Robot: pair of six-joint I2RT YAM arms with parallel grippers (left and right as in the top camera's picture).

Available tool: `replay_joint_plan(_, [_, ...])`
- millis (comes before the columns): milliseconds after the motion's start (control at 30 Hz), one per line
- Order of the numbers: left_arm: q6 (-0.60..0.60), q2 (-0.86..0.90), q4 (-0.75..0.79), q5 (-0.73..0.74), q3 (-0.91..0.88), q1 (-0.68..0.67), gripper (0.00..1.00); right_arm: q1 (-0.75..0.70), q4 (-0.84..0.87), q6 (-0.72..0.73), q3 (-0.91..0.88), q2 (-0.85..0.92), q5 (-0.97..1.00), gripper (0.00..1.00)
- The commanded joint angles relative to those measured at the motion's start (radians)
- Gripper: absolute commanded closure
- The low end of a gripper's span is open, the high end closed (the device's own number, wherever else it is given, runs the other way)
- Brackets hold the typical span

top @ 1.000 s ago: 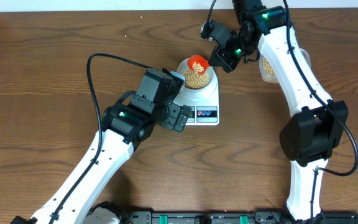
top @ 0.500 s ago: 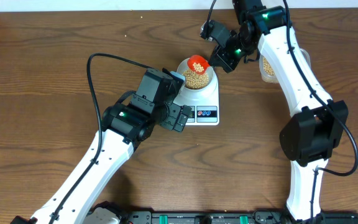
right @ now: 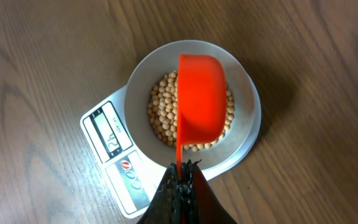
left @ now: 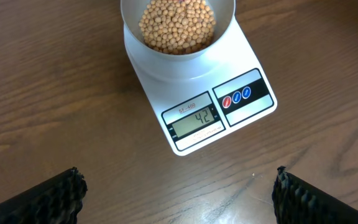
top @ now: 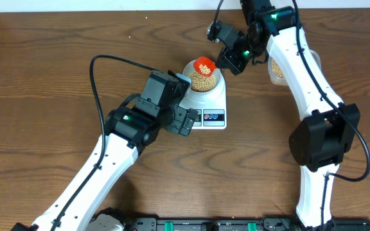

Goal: Scoop item into bowl and weigh 50g on scale
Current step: 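Hold the scoop tilted over the bowl, shaking out more soybeans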

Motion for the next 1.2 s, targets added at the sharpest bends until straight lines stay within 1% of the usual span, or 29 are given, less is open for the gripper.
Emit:
replay_joint_plan(0, [-0.002,0.008,-0.001,-0.013,0.000,0.003,0.02,0.010,0.000,-0.056,0.023,-0.031,-0.003,0.99])
replay_joint_plan(133, [-0.002,0.008,-0.001,-0.013,0.000,0.003,0.02,0.010,0.000,-0.087,0.023,-0.031,-0.003,0.99])
replay_joint_plan(400, [-0.002,0.008,-0.001,-0.013,0.000,0.003,0.02,0.010,0.001,-0.101,0.023,-0.031,-0.004,0.99])
replay_joint_plan(567, [-0.002,0.008,-0.001,-0.013,0.000,0.003,0.02,0.010,0.001,-0.143,0.023,-0.031,-0.004,0.99])
replay_joint_plan(1167, [-0.002,0.008,-0.001,-0.013,0.000,0.003,0.02,0.010,-0.011,-0.145,0.023,-0.031,-0.004,0.99])
